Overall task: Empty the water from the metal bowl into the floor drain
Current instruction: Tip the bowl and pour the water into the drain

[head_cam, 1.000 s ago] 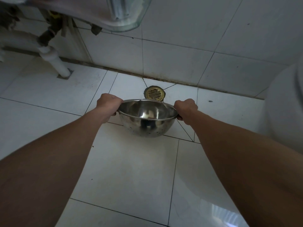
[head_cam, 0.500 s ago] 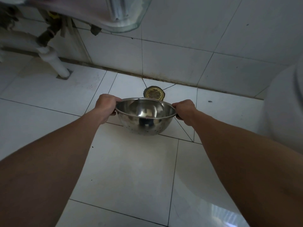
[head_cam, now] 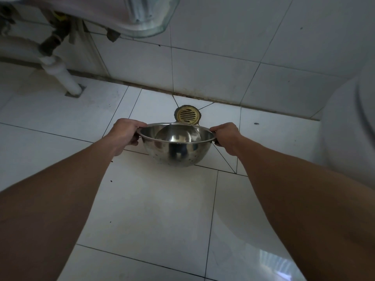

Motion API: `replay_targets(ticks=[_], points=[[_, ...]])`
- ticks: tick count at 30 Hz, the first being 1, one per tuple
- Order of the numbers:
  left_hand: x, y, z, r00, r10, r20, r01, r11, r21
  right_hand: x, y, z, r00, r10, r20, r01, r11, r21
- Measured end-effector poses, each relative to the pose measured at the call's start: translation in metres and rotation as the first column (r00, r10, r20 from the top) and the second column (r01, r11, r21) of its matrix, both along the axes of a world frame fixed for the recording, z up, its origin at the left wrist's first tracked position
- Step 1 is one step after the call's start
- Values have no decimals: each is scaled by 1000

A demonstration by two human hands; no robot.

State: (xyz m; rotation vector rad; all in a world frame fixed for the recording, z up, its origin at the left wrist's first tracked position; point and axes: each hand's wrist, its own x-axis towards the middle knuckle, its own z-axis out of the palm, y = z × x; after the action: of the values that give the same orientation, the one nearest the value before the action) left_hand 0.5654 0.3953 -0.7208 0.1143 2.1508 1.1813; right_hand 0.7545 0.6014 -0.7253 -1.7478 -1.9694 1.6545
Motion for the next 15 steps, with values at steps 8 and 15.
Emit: replay_targets(ticks=[8, 15], points=[[0, 4, 0, 1000, -5, 29, 3, 999, 53, 8, 5, -1, 998, 47, -52, -46, 999, 15], [-2, 9, -3, 1000, 6, -22, -5, 999, 34, 7, 7, -2, 997, 49, -60, -46, 997, 65]])
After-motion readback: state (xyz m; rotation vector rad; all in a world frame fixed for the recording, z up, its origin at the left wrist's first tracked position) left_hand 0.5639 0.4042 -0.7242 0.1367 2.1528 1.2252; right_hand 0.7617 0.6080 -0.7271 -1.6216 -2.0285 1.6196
